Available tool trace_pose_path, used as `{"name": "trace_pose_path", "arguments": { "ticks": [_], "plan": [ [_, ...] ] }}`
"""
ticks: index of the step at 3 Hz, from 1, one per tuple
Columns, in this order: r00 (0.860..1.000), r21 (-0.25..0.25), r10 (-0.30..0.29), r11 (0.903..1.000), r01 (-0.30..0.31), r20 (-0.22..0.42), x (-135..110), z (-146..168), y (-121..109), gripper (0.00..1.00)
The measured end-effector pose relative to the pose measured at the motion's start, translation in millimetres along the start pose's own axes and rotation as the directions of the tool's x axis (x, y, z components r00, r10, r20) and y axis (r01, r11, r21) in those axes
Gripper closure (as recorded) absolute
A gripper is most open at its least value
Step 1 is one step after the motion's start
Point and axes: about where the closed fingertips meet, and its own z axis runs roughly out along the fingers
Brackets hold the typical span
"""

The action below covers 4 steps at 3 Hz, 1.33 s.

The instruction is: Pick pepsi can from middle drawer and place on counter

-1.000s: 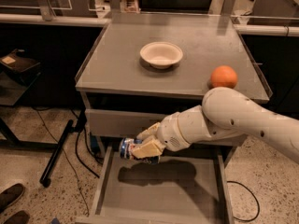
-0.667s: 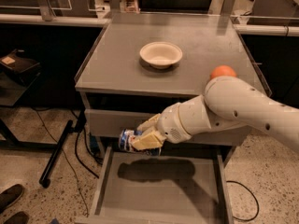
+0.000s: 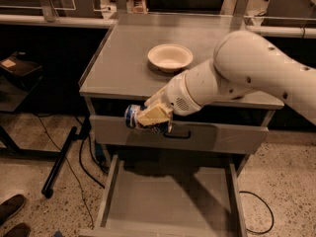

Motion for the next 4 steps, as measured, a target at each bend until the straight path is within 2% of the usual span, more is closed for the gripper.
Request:
{"name": "trace_pose_path", "arguments": {
  "ticks": [2,3,4],
  "plan": [
    [1.000,0.001,-0.003,1.0000,0.003,0.004,-4,0,0,1.00],
    [0.999,0.015,-0.046,0.9988,0.046,0.019,-35,-17,-12,1.00],
    [0.991,0.029,-0.125,0.9919,0.124,0.040,-86,-41,-24,1.00]
  ]
}}
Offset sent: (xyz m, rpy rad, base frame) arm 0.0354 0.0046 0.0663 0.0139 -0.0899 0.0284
